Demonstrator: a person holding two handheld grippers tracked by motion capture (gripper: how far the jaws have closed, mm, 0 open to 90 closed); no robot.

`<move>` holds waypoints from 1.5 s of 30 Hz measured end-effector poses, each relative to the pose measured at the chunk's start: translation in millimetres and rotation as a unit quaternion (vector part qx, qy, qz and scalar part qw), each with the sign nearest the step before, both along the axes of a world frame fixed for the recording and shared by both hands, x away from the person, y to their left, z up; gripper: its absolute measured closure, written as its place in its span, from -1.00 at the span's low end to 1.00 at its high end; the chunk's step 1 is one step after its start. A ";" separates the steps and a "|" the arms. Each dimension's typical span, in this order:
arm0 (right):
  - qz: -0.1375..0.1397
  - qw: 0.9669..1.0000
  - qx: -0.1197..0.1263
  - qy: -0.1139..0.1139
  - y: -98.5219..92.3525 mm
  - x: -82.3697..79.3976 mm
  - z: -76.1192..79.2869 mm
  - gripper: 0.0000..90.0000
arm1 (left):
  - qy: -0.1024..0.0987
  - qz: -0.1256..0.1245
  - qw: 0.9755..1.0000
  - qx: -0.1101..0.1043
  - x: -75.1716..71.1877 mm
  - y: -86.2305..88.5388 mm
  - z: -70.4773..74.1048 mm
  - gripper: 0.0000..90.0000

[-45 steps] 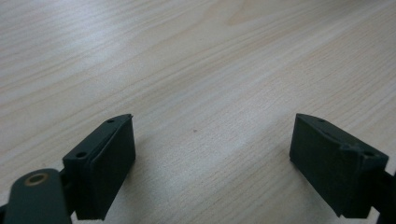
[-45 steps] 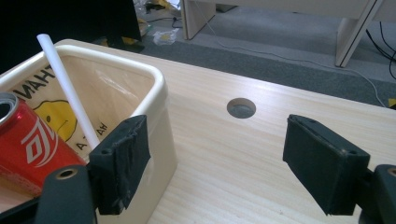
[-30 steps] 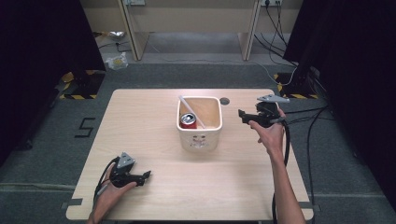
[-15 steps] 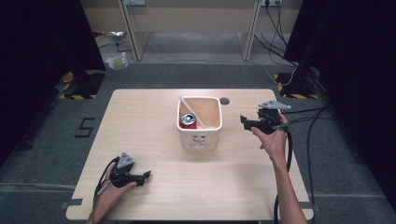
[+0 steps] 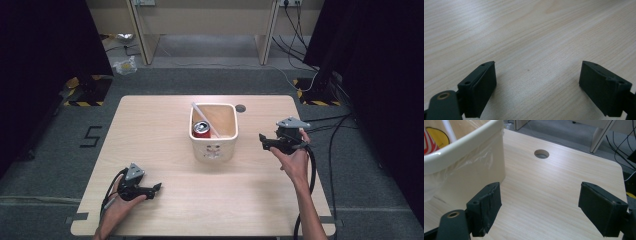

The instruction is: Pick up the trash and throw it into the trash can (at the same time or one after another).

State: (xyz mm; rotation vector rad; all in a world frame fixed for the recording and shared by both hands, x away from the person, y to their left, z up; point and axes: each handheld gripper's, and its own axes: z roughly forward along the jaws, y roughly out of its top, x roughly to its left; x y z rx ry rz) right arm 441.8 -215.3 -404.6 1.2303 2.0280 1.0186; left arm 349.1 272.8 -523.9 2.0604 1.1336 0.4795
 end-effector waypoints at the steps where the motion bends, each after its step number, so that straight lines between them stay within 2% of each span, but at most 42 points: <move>1: 0.000 1.000 -0.004 -0.001 0.0 -0.6 -0.3 -0.59 | 0.000 0.000 1.000 0.000 0.0 0.1 0.0 -0.70; 17: 0.010 1.000 -0.003 0.015 -0.1 -12.4 -19.2 -0.59 | 0.000 -0.001 1.000 0.000 0.0 0.1 0.0 -0.70; 19: 0.010 1.000 -0.009 0.022 -0.6 -14.0 -21.9 -0.59 | 0.001 -0.001 1.000 0.000 0.1 0.1 0.1 -0.70; 28: 0.006 1.000 -0.019 0.021 -3.6 -21.9 -32.0 -0.59 | 0.001 -0.001 1.000 0.000 0.0 0.1 0.2 -0.70; 36: 0.011 1.000 -0.016 0.024 -3.5 -32.0 -40.0 -0.60 | 0.000 0.000 1.000 0.000 0.0 0.0 0.0 -0.70; 45: 0.016 1.000 -0.002 0.026 -1.8 -44.7 -50.4 -0.60 | 0.001 0.000 1.000 0.000 0.0 0.0 0.1 -0.70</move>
